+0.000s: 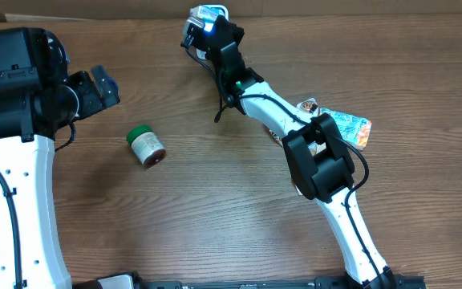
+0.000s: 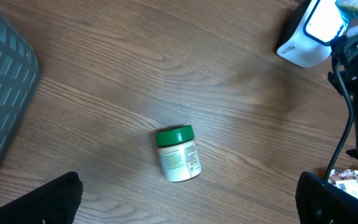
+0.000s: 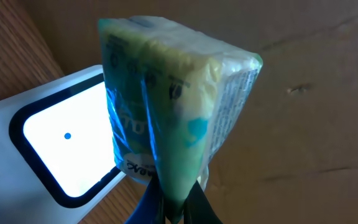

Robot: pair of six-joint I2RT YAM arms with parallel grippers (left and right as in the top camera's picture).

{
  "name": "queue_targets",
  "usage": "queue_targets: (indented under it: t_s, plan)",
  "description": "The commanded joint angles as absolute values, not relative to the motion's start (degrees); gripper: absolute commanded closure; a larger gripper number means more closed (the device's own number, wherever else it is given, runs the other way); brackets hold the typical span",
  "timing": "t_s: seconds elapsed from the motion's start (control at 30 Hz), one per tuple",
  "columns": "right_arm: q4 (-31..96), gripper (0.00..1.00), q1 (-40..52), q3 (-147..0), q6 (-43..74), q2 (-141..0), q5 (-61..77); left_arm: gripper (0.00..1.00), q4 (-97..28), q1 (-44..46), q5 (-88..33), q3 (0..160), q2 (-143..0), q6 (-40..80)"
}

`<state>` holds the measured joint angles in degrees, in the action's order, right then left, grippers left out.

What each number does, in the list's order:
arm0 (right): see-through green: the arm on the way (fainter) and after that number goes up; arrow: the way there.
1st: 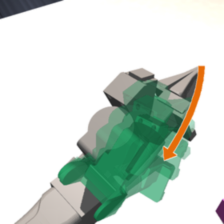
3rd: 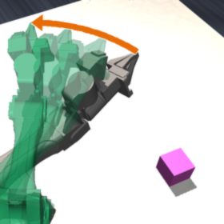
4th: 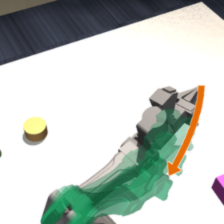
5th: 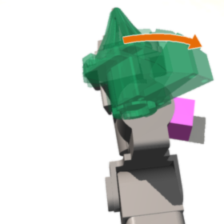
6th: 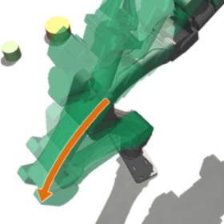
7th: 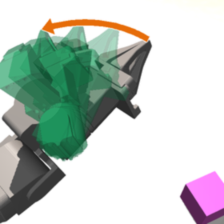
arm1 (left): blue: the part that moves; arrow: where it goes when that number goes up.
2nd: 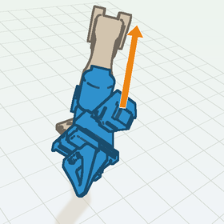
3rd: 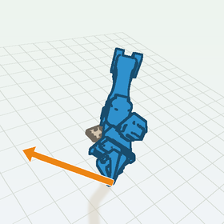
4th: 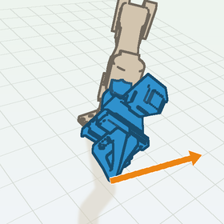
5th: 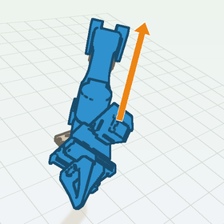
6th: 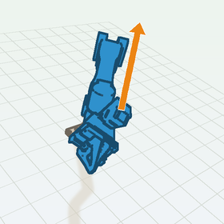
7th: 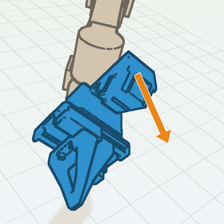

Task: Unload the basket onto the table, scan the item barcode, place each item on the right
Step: 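Hold the green tube in front of the white scanner, then carry the green tube right and drop it by the other items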

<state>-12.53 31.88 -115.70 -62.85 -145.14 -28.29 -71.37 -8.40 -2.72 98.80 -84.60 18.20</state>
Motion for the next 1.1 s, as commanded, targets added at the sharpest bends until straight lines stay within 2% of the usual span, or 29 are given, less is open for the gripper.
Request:
queue_targets:
  t_s: [0.0,0.23,0.43,0.63,0.8,0.93,0.97,1.07]
  plan:
    - [-12.8,0.96,31.81,-116.2,-62.89,-145.75,-27.55,0.0,-71.4,-8.71,-2.35,99.66,-83.92,17.76]
    - [-11.57,0.96,31.9,-116.2,-62.89,-145.73,-27.59,0.0,-71.4,-8.71,-2.35,99.66,-83.92,17.76]
    - [-4.43,0.96,32.82,-116.2,-62.63,-143.39,-27.53,0.0,-71.4,-8.71,-2.35,99.66,-83.92,17.76]
    - [4.75,0.96,34.94,-116.22,-51.09,-135.72,-26.44,0.0,-71.4,-8.71,-2.35,99.66,-83.92,17.76]
    - [21.06,0.96,36.45,-116.22,-34.5,-128.11,-19.2,0.0,-71.4,-8.71,-2.35,99.66,-83.92,17.76]
    - [35.42,0.96,36.58,-116.22,-11.7,-122.06,-8.36,0.01,-71.4,-8.71,-2.35,99.66,-83.92,17.76]
    - [43.53,0.96,35.97,-116.22,-1.15,-119.68,-2.13,0.0,-71.4,-8.71,-2.33,99.66,-83.92,17.76]
    - [54.96,0.96,34.76,-116.22,4.91,-118.1,3.4,0.0,-71.4,-8.71,-2.35,99.66,-83.92,17.76]
